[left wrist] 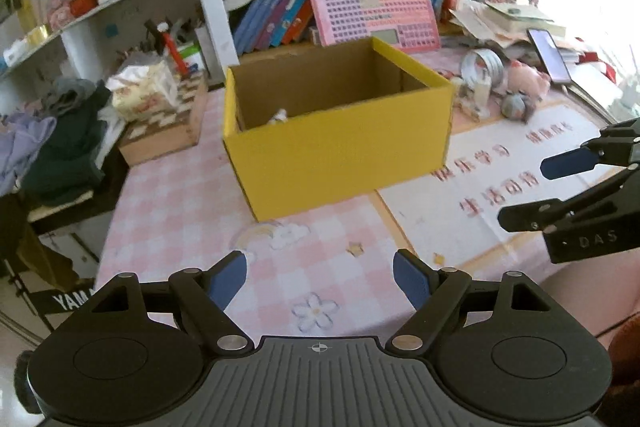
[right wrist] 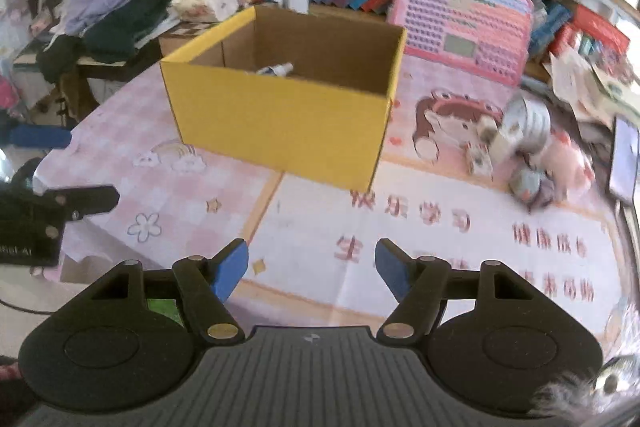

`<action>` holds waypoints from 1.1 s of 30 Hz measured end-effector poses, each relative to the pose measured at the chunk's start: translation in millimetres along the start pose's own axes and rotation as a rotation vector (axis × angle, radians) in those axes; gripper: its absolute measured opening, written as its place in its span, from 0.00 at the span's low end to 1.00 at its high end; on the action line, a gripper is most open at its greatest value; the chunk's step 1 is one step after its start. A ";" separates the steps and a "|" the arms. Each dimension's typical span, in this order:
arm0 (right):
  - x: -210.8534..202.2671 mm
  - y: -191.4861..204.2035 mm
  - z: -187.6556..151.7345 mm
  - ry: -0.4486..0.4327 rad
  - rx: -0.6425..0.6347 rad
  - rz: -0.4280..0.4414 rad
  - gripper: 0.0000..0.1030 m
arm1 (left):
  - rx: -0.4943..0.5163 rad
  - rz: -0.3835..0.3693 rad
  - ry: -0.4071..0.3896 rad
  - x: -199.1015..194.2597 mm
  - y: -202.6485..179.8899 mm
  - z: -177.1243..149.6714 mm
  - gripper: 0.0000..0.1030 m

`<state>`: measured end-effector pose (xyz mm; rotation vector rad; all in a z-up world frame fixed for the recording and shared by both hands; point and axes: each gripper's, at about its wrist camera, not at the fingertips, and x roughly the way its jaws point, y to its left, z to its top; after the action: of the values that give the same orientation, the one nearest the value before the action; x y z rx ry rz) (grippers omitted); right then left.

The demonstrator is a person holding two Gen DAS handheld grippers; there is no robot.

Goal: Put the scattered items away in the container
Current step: 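Withdraw both open grippers up and away from the box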

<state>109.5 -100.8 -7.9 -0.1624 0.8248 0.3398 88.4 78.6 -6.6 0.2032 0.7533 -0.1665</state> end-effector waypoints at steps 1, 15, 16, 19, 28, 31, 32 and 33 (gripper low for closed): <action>-1.0 0.8 -3.9 0.001 0.010 -0.008 0.67 | -0.006 -0.015 0.008 0.3 -2.3 -2.6 0.80; -11.8 -14.2 -40.5 0.059 0.063 -0.139 0.70 | 0.025 -0.165 0.081 21.0 -37.5 -10.3 0.80; -12.3 -16.2 -43.3 0.066 0.070 -0.145 0.70 | 0.031 -0.175 0.087 22.7 -41.3 -10.4 0.80; -14.3 -22.9 -52.0 0.081 0.094 -0.166 0.70 | 0.064 -0.207 0.098 27.0 -54.7 -8.9 0.80; -22.5 -57.5 -65.7 0.082 0.168 -0.224 0.70 | 0.118 -0.287 0.109 42.2 -88.1 5.2 0.80; -22.5 -70.1 -69.0 0.089 0.181 -0.233 0.70 | 0.136 -0.301 0.112 47.8 -101.8 12.0 0.80; -22.2 -74.9 -70.1 0.093 0.185 -0.234 0.70 | 0.139 -0.303 0.113 49.8 -105.6 14.2 0.80; -22.0 -79.4 -70.6 0.096 0.189 -0.235 0.70 | 0.143 -0.306 0.114 51.7 -109.8 17.2 0.80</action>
<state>75.3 -199.3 -38.1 -0.0981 0.9178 0.0328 112.5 -35.7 -43.7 0.2337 0.8850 -0.5037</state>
